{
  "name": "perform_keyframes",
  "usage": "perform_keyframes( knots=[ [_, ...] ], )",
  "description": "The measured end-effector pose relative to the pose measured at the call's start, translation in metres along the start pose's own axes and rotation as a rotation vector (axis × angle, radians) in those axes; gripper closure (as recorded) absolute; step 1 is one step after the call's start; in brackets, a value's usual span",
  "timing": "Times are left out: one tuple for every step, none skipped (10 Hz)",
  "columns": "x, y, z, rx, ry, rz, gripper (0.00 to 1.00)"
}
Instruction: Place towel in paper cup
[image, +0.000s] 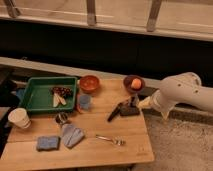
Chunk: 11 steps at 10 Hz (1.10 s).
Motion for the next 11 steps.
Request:
perform_keyframes(
  knots=[
    [0.0000, -0.0001, 0.0000, 0.000, 0.000, 0.000, 0.20],
    [0.0000, 0.0000, 0.0000, 0.000, 0.000, 0.000, 0.20],
    [0.0000, 0.0000, 0.0000, 0.000, 0.000, 0.000, 0.20],
    [0.0000, 0.0000, -0.0001, 0.000, 0.000, 0.000, 0.20],
    [0.0000, 0.0000, 0.0000, 0.000, 0.000, 0.000, 0.20],
    [0.0000, 0.0000, 0.0000, 0.000, 0.000, 0.000, 0.20],
    [0.0000, 0.0000, 0.0000, 0.000, 0.000, 0.000, 0.20],
    [0.0000, 0.0000, 0.0000, 0.000, 0.000, 0.000, 0.20],
    [0.0007, 0.0001, 0.0003, 0.002, 0.000, -0.003, 0.20],
    [0.0013, 0.0024, -0.0009, -0.003, -0.010, -0.018, 0.20],
    [0.0047, 0.0097, -0.0039, -0.018, -0.023, -0.053, 0.20]
  ],
)
